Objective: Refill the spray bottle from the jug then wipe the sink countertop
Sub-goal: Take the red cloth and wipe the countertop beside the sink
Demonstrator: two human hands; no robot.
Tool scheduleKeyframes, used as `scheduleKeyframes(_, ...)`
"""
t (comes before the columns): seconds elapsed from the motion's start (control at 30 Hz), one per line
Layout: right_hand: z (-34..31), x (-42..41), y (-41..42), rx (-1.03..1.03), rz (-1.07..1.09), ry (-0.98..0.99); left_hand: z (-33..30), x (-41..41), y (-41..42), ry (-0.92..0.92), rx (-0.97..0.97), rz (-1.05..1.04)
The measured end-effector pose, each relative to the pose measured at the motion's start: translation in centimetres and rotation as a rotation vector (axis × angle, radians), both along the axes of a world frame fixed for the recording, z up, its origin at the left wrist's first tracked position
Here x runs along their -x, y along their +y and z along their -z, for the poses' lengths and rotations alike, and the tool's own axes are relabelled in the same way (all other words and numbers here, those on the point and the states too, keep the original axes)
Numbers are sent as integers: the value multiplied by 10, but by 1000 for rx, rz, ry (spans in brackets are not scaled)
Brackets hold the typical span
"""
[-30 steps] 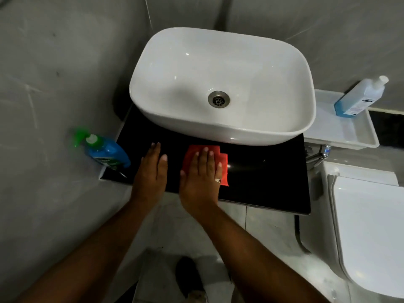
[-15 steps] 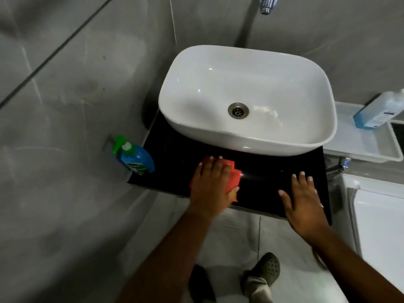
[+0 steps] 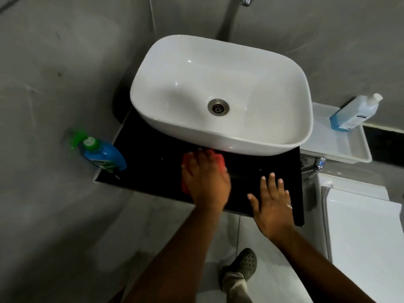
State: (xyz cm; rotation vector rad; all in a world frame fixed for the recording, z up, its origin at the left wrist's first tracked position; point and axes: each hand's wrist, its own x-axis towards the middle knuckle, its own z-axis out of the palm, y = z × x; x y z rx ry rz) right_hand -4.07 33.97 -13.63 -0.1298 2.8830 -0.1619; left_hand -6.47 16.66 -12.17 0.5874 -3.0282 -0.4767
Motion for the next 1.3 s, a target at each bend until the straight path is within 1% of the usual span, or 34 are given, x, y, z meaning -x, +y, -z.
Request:
scheduleKeyframes(0.03, 0, -1, 1, 1, 0, 8, 3, -14, 3, 14, 41, 222)
scheduleKeyframes(0.1, 0, -2, 1, 1, -14, 12, 10, -33, -25, 39, 98, 592)
scheduleKeyframes(0.13, 1, -2, 1, -2, -18, 12, 12, -38, -49, 56, 137, 707)
scheduleKeyframes(0.17, 1, -2, 2, -8, -22, 9, 15, -41, -73, 73, 174, 753)
scheduleKeyframes(0.23, 0, -1, 1, -17, -23, -2, 16, -43, -118, 88, 220, 690)
scheduleKeyframes(0.33, -2, -3, -1, -11, -11, 11, 15, -40, -145, 35, 187, 433)
scheduleKeyframes(0.37, -3, -3, -1, -9, -11, 11, 15, -36, -140, 18, 173, 306)
scheduleKeyframes(0.47, -5, -4, -3, -3, 9, 6, 13, -16, -108, 45, 89, -172)
scheduleKeyframes(0.5, -5, -4, -5, 1, 12, 6, 11, -9, -96, 43, 34, -294)
scheduleKeyframes(0.53, -5, -3, -6, 8, 19, 1, 9, -3, -85, 36, -11, -364)
scheduleKeyframes(0.57, -4, -3, -7, 20, 26, -6, 9, 1, -73, 27, -29, -373)
scheduleKeyframes(0.6, -4, -2, -6, 33, 29, -9, 9, 2, -58, 21, -21, -330)
scheduleKeyframes(0.7, -7, -3, -1, 76, 3, 6, 7, -8, 0, -31, -19, -57)
scheduleKeyframes(0.77, -14, -3, 3, 196, 16, 25, 6, -16, 26, -38, -29, 73)
scheduleKeyframes(0.87, -27, -1, -5, 457, 136, 68, -1, -18, 16, -15, -54, 128)
scheduleKeyframes(0.93, -36, 1, -29, 534, 109, 129, -4, -25, -10, 42, -93, 122)
scheduleKeyframes(1.0, -38, 5, -67, 481, -72, 202, -5, -36, -42, 22, -74, 102)
scheduleKeyframes(1.07, -31, 6, -109, 335, -264, 230, -2, -48, -72, -28, -10, 137)
scheduleKeyframes(1.1, -27, 4, -125, 270, -282, 170, -1, -53, -84, -38, 18, 163)
scheduleKeyframes(1.17, -13, 2, -139, 158, -236, 98, 1, -60, -97, -44, 48, 190)
scheduleKeyframes(1.23, -4, -1, -129, 96, -273, 115, 3, -62, -101, -47, 47, 197)
scheduleKeyframes(1.3, 0, -5, -96, 44, -338, 152, 5, -61, -97, -40, 44, 231)
